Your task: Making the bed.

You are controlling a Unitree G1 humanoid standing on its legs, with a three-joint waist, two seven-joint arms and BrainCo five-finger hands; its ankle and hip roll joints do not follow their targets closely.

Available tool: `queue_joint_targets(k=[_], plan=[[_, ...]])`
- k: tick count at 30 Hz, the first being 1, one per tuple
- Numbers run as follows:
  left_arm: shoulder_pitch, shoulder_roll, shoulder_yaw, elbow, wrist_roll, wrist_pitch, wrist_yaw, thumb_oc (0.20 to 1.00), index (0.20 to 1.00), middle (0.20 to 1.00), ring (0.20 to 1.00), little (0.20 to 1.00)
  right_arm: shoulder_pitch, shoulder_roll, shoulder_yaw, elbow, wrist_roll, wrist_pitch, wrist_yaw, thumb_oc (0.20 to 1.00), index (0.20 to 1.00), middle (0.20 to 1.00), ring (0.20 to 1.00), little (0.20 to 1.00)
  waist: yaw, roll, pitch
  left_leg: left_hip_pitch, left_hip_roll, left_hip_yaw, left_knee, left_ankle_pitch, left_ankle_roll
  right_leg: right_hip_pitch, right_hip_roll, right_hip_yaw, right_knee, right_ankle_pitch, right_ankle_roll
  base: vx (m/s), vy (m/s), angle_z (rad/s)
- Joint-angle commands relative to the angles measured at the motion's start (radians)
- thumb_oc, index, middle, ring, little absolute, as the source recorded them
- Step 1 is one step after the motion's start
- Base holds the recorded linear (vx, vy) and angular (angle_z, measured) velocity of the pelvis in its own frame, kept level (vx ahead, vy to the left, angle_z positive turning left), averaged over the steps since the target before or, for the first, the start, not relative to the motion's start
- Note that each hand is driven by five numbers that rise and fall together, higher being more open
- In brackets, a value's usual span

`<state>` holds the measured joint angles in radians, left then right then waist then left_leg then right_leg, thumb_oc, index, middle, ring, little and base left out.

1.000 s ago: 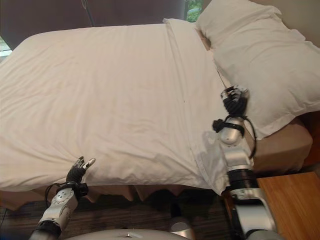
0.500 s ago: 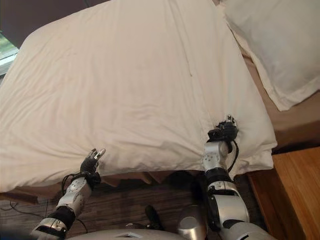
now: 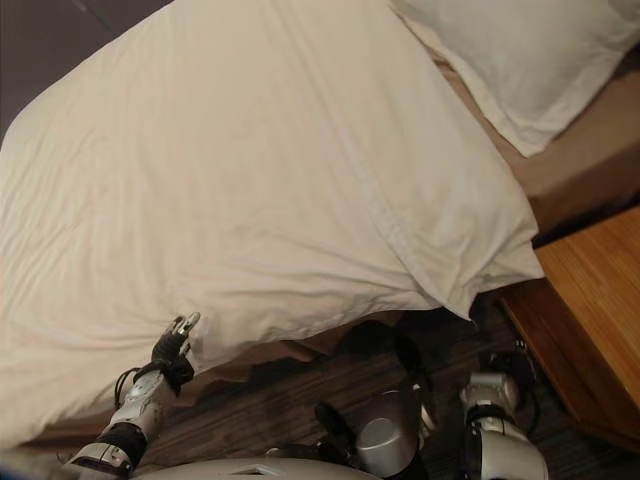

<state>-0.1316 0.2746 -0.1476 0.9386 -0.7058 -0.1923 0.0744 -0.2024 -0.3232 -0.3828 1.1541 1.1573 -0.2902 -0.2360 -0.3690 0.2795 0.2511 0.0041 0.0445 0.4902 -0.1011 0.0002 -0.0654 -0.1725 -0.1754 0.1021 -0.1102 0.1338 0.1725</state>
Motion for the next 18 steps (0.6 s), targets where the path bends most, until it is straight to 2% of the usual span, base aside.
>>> queue_joint_targets(k=[1, 4, 5, 6, 7, 9, 10, 11, 12, 13, 14, 15, 16, 18], plan=[[-0.073, -0.121, -0.077, 0.023, -0.018, 0.052, -0.069, 1.0, 1.0, 1.0, 1.0, 1.0, -0.041, 0.051, 0.069, -0.002, -0.094, 0.031, 0.034, 0.2, 0.2, 0.2, 0.2, 0.2, -0.025, -0.062, -0.017, 0.084, 0.125, -0.09, 0.014, -0.019, -0.062, -0.005, -0.013, -0.051, 0.023, -0.044, 0.014, 0.05, -0.009, -0.13], [-0.041, -0.115, -0.069, 0.02, 0.005, 0.058, -0.056, 1.0, 1.0, 1.0, 1.0, 1.0, 0.032, 0.075, 0.147, -0.059, -0.219, 0.061, 0.045, 0.2, 0.2, 0.2, 0.2, 0.2, -0.01, -0.111, -0.045, 0.108, 0.133, -0.086, 0.014, -0.015, -0.063, 0.021, -0.011, -0.059, 0.023, -0.035, 0.009, 0.01, -0.016, -0.04], [-0.041, -0.114, -0.069, 0.02, 0.005, 0.058, -0.056, 1.0, 1.0, 1.0, 1.0, 1.0, 0.033, 0.076, 0.147, -0.059, -0.219, 0.062, 0.044, 0.263, 0.263, 0.263, 0.263, 0.263, -0.01, -0.111, -0.046, 0.107, 0.133, -0.086, 0.014, -0.015, -0.063, 0.02, -0.011, -0.059, 0.023, -0.034, 0.009, -0.01, -0.063, 0.01], [-0.018, -0.117, -0.056, 0.028, 0.028, 0.062, -0.038, 1.0, 1.0, 1.0, 1.0, 1.0, 0.078, 0.09, 0.203, -0.111, -0.308, 0.079, 0.052, 0.758, 0.758, 0.758, 0.758, 0.758, 0.011, -0.144, -0.062, 0.125, 0.143, -0.092, 0.014, -0.022, -0.063, 0.05, -0.011, -0.074, 0.023, -0.042, 0.009, -0.02, -0.053, 0.06], [-0.007, -0.115, -0.049, 0.031, 0.036, 0.063, -0.033, 1.0, 1.0, 1.0, 1.0, 1.0, 0.1, 0.1, 0.221, -0.135, -0.335, 0.086, 0.055, 1.0, 1.0, 1.0, 1.0, 1.0, 0.019, -0.16, -0.07, 0.124, 0.146, -0.096, 0.014, -0.017, -0.065, 0.052, -0.01, -0.079, 0.023, -0.037, 0.006, -0.01, -0.062, 0.15], [0.014, -0.107, -0.036, 0.027, 0.051, 0.064, -0.011, 1.0, 1.0, 1.0, 1.0, 1.0, 0.141, 0.111, 0.27, -0.183, -0.395, 0.094, 0.057, 1.0, 1.0, 1.0, 1.0, 1.0, 0.042, -0.205, -0.073, 0.128, 0.147, -0.125, 0.044, -0.024, -0.058, 0.08, -0.005, -0.09, 0.025, -0.04, -0.002, -0.03, -0.036, 0.24], [0.014, -0.106, -0.036, 0.027, 0.051, 0.064, -0.011, 1.0, 1.0, 1.0, 1.0, 1.0, 0.141, 0.111, 0.271, -0.183, -0.395, 0.094, 0.057, 1.0, 1.0, 1.0, 1.0, 1.0, 0.042, -0.205, -0.075, 0.127, 0.147, -0.126, 0.044, -0.023, -0.058, 0.079, -0.005, -0.09, 0.025, -0.04, -0.002, -0.08, -0.075, 0.21], [0.02, -0.094, -0.032, 0.011, 0.055, 0.055, 0.001, 1.0, 1.0, 1.0, 1.0, 1.0, 0.172, 0.129, 0.297, -0.222, -0.407, 0.096, 0.059, 1.0, 1.0, 1.0, 1.0, 1.0, 0.064, -0.258, -0.061, 0.09, 0.137, -0.192, 0.202, -0.091, -0.055, 0.103, -0.007, -0.087, 0.034, -0.041, -0.014, -0.14, -0.072, 0.23], [0.012, -0.089, -0.027, -0.001, 0.049, 0.046, 0.013, 1.0, 1.0, 1.0, 1.0, 1.0, 0.178, 0.132, 0.316, -0.237, -0.424, 0.099, 0.057, 1.0, 1.0, 1.0, 1.0, 1.0, 0.079, -0.291, -0.054, 0.058, 0.13, -0.253, 0.33, -0.12, -0.065, 0.104, -0.013, -0.094, 0.038, -0.031, -0.025, -0.21, -0.102, 0.13], [0.004, -0.083, -0.026, -0.013, 0.047, 0.04, 0.024, 1.0, 1.0, 1.0, 1.0, 1.0, 0.183, 0.14, 0.322, -0.241, -0.434, 0.102, 0.05, 1.0, 1.0, 1.0, 1.0, 1.0, 0.088, -0.316, -0.055, 0.045, 0.123, -0.305, 0.403, -0.133, -0.077, 0.104, -0.014, -0.106, 0.04, -0.029, -0.034, -0.26, -0.003, -0.03], [0.007, -0.076, -0.018, -0.016, 0.047, 0.04, 0.039, 1.0, 1.0, 1.0, 1.0, 1.0, 0.189, 0.146, 0.325, -0.24, -0.431, 0.111, 0.045, 1.0, 1.0, 1.0, 1.0, 1.0, 0.093, -0.337, -0.064, 0.046, 0.112, -0.336, 0.426, -0.114, -0.092, 0.096, -0.021, -0.114, 0.04, -0.024, -0.037, -0.16, 0.008, -0.15], [0.008, -0.075, -0.018, -0.017, 0.047, 0.04, 0.04, 1.0, 1.0, 1.0, 1.0, 1.0, 0.189, 0.146, 0.325, -0.24, -0.431, 0.111, 0.045, 1.0, 1.0, 1.0, 1.0, 1.0, 0.089, -0.336, -0.063, 0.044, 0.115, -0.341, 0.431, -0.117, -0.093, 0.099, -0.019, -0.119, 0.04, -0.026, -0.037, -0.21, 0.149, 0.05], [0.016, -0.075, -0.017, -0.047, 0.052, 0.056, 0.032, 1.0, 1.0, 1.0, 1.0, 1.0, 0.208, 0.162, 0.337, -0.285, -0.464, 0.121, 0.038, 1.0, 1.0, 1.0, 1.0, 1.0, 0.082, -0.343, -0.079, 0.112, 0.105, -0.363, 0.32, -0.202, -0.063, 0.084, -0.017, -0.117, 0.045, -0.016, -0.021, -0.16, 0.13, 0.29], [0.032, -0.07, -0.031, -0.082, 0.095, 0.057, 0.042, 1.0, 1.0, 1.0, 1.0, 1.0, 0.231, 0.182, 0.354, -0.338, -0.5, 0.122, 0.043, 1.0, 1.0, 1.0, 1.0, 1.0, 0.068, -0.354, -0.092, 0.174, 0.103, -0.341, 0.214, -0.211, -0.04, 0.062, -0.03, -0.122, 0.05, 0.035, 0.011, -0.25, 0.207, 0.39]])
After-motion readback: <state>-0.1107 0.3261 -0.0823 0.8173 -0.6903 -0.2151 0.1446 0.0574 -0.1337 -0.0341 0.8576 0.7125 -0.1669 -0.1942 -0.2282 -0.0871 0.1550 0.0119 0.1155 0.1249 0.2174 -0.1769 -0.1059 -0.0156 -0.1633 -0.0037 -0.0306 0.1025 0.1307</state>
